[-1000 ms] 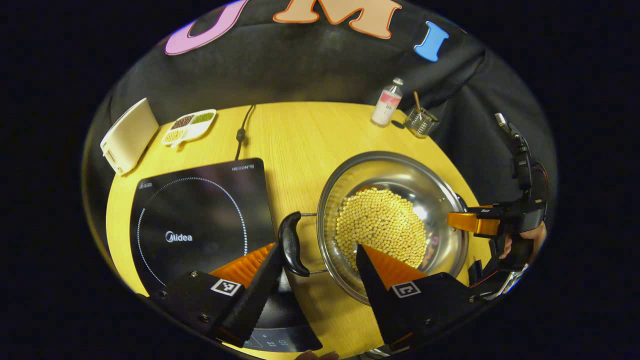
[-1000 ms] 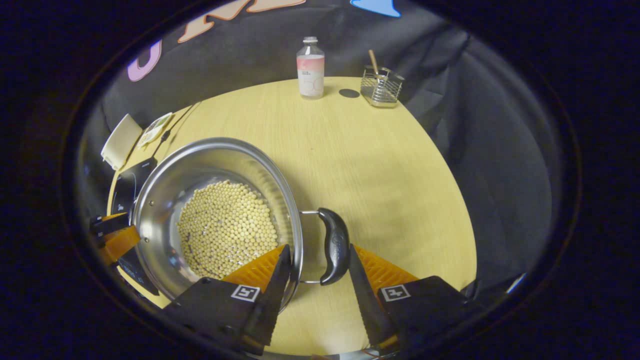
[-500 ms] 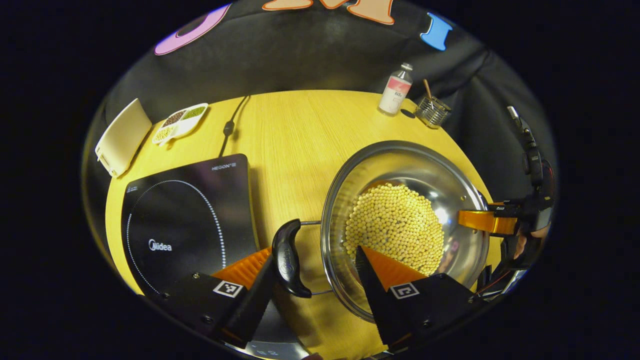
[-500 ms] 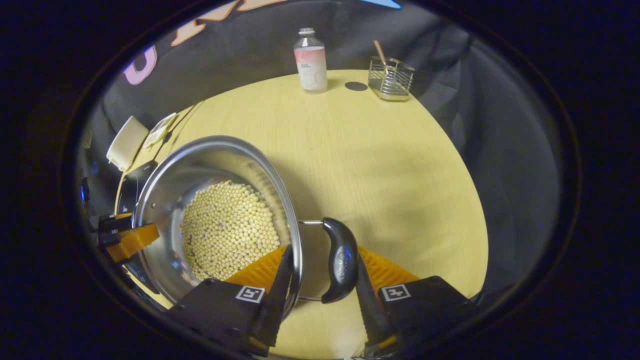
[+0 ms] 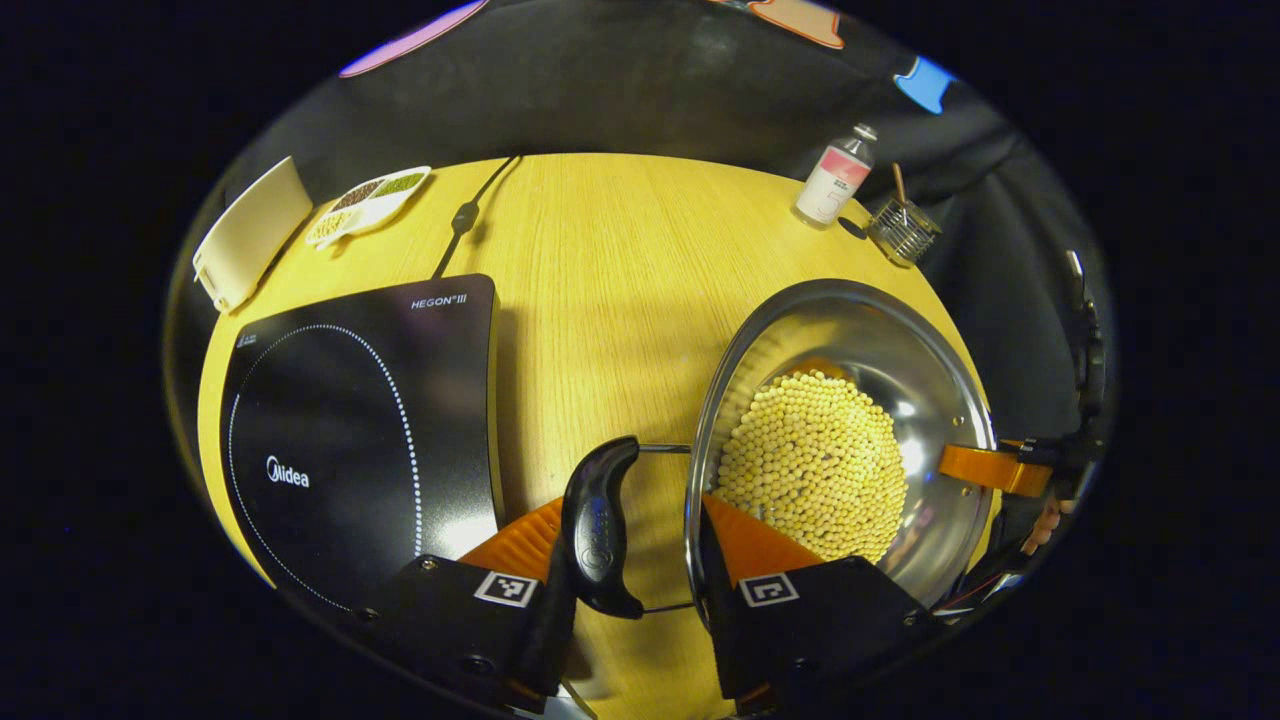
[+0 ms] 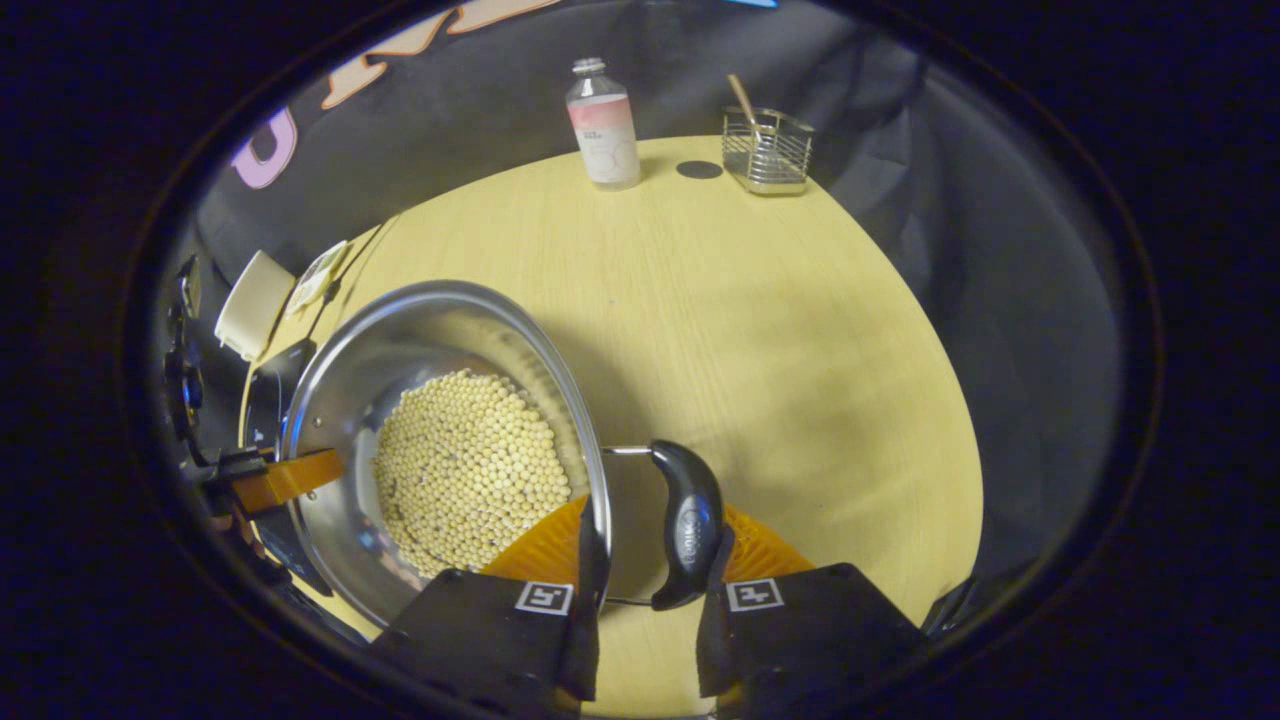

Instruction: First push the handle of the pot to place it horizontally, then grasp the pot with both hands and set it on the induction cooktop.

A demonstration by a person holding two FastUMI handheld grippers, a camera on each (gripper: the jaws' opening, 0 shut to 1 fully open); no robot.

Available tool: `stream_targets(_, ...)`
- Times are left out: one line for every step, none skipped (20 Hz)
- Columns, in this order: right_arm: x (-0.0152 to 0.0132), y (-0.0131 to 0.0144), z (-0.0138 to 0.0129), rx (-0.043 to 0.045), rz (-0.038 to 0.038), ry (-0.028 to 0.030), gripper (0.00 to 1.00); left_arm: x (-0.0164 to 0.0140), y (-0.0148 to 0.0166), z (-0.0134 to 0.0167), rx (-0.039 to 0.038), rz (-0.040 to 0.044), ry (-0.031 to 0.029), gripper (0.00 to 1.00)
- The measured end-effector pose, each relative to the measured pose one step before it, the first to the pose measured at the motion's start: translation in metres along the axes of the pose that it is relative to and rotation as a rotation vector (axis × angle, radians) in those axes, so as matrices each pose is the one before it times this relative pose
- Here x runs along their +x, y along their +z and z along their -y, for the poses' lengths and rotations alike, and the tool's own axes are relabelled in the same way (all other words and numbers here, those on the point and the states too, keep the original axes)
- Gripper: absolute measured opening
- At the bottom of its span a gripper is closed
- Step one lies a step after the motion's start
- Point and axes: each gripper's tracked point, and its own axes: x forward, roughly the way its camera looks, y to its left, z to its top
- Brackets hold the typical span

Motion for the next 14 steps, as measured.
stream_targets(-0.00106,0.00269,-0.00091,0.01159,0.00474,0.00606,0.34,-0.00206,0.00556,0.00069,-0.02422,0.02542,-0.01391,0.58)
stream_targets(0.00026,0.00063,0.00135,0.00370,0.00556,0.00877,0.40,-0.00206,0.00356,-0.00014,-0.00985,0.02055,-0.00550,0.59)
stream_targets(-0.00124,0.00078,0.00039,0.00484,-0.00264,0.00740,0.40,-0.00522,0.00251,-0.00101,0.00373,0.00830,-0.00409,0.59)
stream_targets(-0.00191,-0.00185,-0.00183,0.01036,-0.01170,0.00966,0.40,-0.00433,0.00516,-0.00077,0.00297,0.01370,-0.00446,0.57)
stream_targets(-0.00283,-0.00013,-0.00236,0.00660,-0.00410,0.01010,0.40,-0.00263,0.00424,0.00185,-0.00661,0.00924,-0.00887,0.56)
stream_targets(-0.00214,0.00067,-0.00283,0.00234,-0.00262,0.01148,0.40,-0.00509,0.00351,-0.00015,-0.01696,0.00869,-0.00535,0.56)
stream_targets(-0.00250,0.00150,-0.00340,0.00206,0.00489,0.00801,0.40,-0.00400,0.00256,-0.00099,-0.00984,0.00577,-0.00245,0.56)
stream_targets(-0.00332,0.00165,-0.00441,-0.00783,0.00507,0.00687,0.40,-0.00559,0.00184,-0.00316,-0.00033,0.00410,0.00433,0.55)
stream_targets(-0.00428,0.00154,-0.00437,-0.01176,0.00377,0.00248,0.40,-0.00450,0.00011,-0.00325,-0.00098,0.00981,0.00517,0.55)
stream_targets(-0.00475,-0.00154,-0.00583,-0.00696,0.00054,0.00428,0.40,-0.00558,-0.00059,-0.00368,-0.00431,0.00173,0.00604,0.53)
stream_targets(-0.00205,-0.00008,-0.00559,-0.00672,-0.00055,0.00495,0.40,-0.00262,0.00011,-0.00063,-0.00896,0.00487,0.00415,0.55)
stream_targets(-0.00207,-0.00004,-0.00454,-0.00989,0.00056,0.00640,0.40,-0.00309,-0.00064,-0.00261,-0.00989,0.00078,0.00524,0.53)
stream_targets(-0.00270,0.00076,-0.00676,-0.01117,-0.00041,0.00582,0.40,-0.00325,-0.00138,-0.00185,-0.00953,0.00324,0.00880,0.53)
stream_targets(-0.00319,-0.00070,-0.00685,-0.01029,-0.00179,0.00842,0.40,-0.00427,0.00020,-0.00249,-0.00715,0.00613,0.01167,0.58)
